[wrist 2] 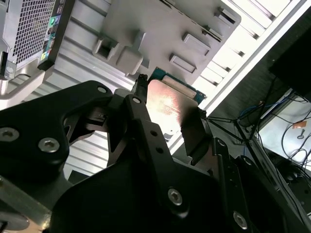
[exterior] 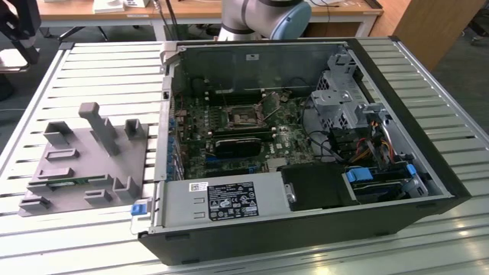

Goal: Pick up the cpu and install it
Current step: 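Pick up the cpu and move it towards the insertion slot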

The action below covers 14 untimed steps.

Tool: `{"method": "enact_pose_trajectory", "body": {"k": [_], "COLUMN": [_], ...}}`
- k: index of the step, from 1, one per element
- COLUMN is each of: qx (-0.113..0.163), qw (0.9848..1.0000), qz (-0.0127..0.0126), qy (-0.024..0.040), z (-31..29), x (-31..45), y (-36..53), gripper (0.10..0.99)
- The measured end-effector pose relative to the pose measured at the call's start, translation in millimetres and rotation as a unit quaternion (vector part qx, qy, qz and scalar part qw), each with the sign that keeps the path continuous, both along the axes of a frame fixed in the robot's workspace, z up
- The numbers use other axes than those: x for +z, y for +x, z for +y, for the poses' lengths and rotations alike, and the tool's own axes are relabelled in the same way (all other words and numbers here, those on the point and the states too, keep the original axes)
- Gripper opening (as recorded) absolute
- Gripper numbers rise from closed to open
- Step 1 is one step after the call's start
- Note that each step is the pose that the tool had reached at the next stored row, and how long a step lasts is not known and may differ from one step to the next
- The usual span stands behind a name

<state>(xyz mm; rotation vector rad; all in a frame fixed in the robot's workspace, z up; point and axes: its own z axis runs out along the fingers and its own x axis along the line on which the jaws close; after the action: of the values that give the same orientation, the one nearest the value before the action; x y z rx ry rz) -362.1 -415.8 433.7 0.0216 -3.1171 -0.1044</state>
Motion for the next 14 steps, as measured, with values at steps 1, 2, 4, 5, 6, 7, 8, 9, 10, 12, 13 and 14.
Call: {"method": "enact_pose_trajectory", "body": {"k": [1, 2, 4, 5, 6, 7, 8, 9, 10, 12, 13, 14], "qx": [0.0, 0.0, 0.0, 0.0, 0.0, 0.0, 0.0, 0.0, 0.0, 0.0, 0.0, 0.0], "qw": [1.0, 1.0, 1.0, 1.0, 1.0, 1.0, 1.0, 1.0, 1.0, 1.0, 1.0, 1.0], "qz": [0.0, 0.0, 0.0, 0.0, 0.0, 0.0, 0.0, 0.0, 0.0, 0.0, 0.0, 0.0], "qy": [0.0, 0.0, 0.0, 0.0, 0.0, 0.0, 0.0, 0.0, 0.0, 0.0, 0.0, 0.0], "z": [0.0, 0.0, 0.0, 0.0, 0.0, 0.0, 0.0, 0.0, 0.0, 0.0, 0.0, 0.0], "x": [0.0, 0.0, 0.0, 0.0, 0.0, 0.0, 0.0, 0.0, 0.0, 0.0, 0.0, 0.0], "y": [1.4, 2.8, 5.1, 6.2, 7.3, 8.7, 9.9, 11.1, 12.3, 14.7, 15.9, 17.1], "gripper": [0.533, 0.533, 0.533, 0.533, 0.533, 0.533, 0.533, 0.533, 0.533, 0.533, 0.533, 0.533]}}
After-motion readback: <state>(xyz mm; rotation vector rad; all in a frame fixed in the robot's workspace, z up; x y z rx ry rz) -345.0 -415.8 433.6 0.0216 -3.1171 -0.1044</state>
